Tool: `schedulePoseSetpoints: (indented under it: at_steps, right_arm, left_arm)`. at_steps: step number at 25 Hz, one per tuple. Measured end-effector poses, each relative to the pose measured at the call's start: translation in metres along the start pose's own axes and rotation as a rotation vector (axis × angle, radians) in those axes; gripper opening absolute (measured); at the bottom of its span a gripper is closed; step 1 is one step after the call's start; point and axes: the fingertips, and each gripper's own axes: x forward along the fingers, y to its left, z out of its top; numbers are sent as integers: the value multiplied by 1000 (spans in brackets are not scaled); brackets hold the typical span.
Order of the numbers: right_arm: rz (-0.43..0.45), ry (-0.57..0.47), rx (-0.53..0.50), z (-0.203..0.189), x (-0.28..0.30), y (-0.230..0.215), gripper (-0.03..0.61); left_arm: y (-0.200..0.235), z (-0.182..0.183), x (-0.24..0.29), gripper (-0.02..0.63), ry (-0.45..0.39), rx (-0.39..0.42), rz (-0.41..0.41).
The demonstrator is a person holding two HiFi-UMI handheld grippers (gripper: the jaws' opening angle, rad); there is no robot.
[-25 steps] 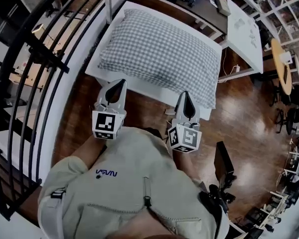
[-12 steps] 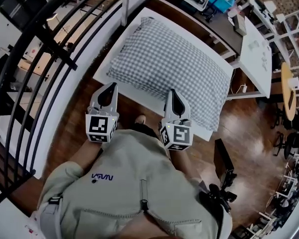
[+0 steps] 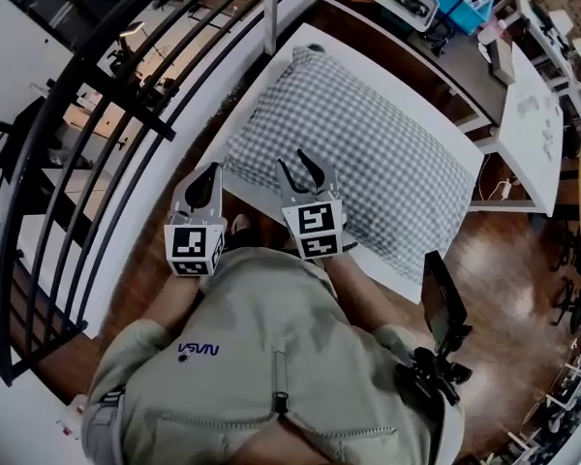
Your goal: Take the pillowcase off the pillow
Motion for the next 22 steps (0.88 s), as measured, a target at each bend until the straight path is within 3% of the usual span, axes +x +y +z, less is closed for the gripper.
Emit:
schedulePoseSetpoints:
  at_steps: [3, 7, 8, 9, 10, 13, 17, 22]
  right_arm:
    - [-14, 105, -50, -8, 38, 7, 166]
    - [-95, 345, -157, -51, 80, 17, 187]
    - [-135, 385, -188, -60, 83, 15, 151]
    - [-176, 406, -204, -65, 82, 11, 38]
    - [-210, 410, -199, -66, 77, 6, 6]
    - [-297, 380, -116, -57, 50, -13, 4]
    - [-407, 334, 7, -46, 3, -43, 3]
    - [-473, 315, 88, -59, -39, -66, 3]
  left_arm:
    - [28, -14, 27, 5, 39, -4, -28]
    - [57, -31, 58, 5, 93, 16, -112]
    - [60, -34, 64, 5, 103, 26, -139]
    - [60, -36, 71, 5, 111, 36, -167]
    - [59, -39, 77, 5, 119, 48, -196]
    - [52, -48, 94, 5, 145, 75, -268]
    - [48, -61, 107, 5, 164, 26, -307]
    - [-3, -70, 110, 6, 224, -67, -545]
